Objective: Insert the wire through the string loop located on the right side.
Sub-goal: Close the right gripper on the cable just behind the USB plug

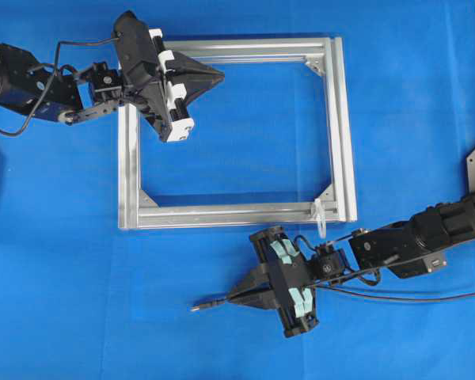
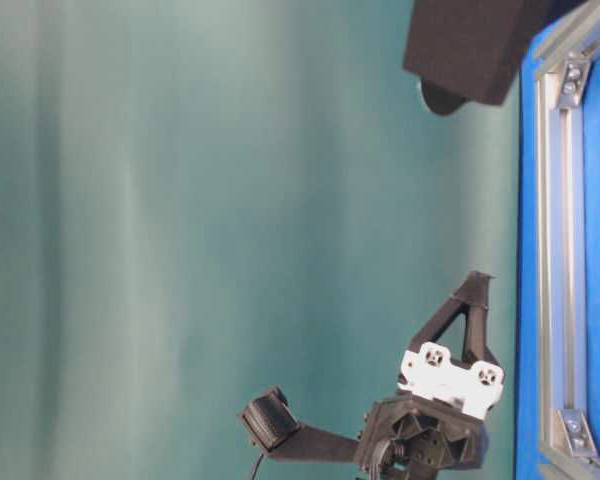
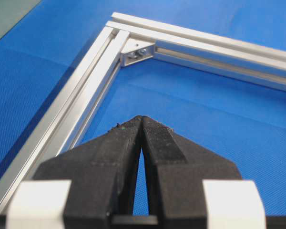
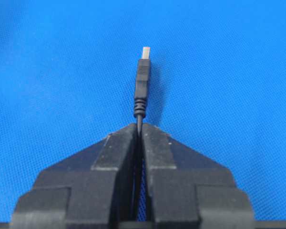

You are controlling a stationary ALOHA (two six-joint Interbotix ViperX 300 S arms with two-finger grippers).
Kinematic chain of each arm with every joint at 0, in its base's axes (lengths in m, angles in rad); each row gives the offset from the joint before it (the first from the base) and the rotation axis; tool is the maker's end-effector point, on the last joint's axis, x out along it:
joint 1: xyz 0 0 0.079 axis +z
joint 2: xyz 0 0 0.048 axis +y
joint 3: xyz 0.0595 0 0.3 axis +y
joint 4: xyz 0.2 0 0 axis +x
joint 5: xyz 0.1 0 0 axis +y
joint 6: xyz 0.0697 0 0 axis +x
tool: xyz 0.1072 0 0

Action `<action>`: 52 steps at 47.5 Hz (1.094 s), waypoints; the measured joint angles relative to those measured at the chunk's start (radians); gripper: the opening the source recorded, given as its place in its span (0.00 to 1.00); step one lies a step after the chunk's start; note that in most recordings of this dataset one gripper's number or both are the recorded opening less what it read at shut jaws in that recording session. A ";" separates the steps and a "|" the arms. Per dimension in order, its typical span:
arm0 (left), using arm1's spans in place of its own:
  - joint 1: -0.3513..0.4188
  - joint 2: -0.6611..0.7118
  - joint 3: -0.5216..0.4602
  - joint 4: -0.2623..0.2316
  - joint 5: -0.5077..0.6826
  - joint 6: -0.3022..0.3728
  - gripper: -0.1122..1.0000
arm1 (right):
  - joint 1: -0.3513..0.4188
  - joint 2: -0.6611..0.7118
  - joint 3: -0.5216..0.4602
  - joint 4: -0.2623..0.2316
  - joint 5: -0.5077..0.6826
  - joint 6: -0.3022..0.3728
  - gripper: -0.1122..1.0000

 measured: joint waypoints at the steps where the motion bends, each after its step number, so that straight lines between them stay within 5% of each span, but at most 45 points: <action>1: 0.000 0.000 0.000 -0.002 0.000 -0.002 0.10 | 0.000 0.000 0.002 0.000 -0.002 0.000 0.07; 16: 0.000 0.000 0.002 0.000 0.000 0.000 0.10 | 0.000 -0.020 0.002 0.000 0.034 0.000 0.07; 35: 0.000 0.000 0.002 0.000 0.000 0.000 0.10 | 0.003 -0.202 0.002 0.000 0.218 -0.005 0.07; 52: -0.002 0.000 0.002 0.000 0.000 0.000 0.10 | 0.003 -0.212 0.002 0.000 0.235 -0.005 0.07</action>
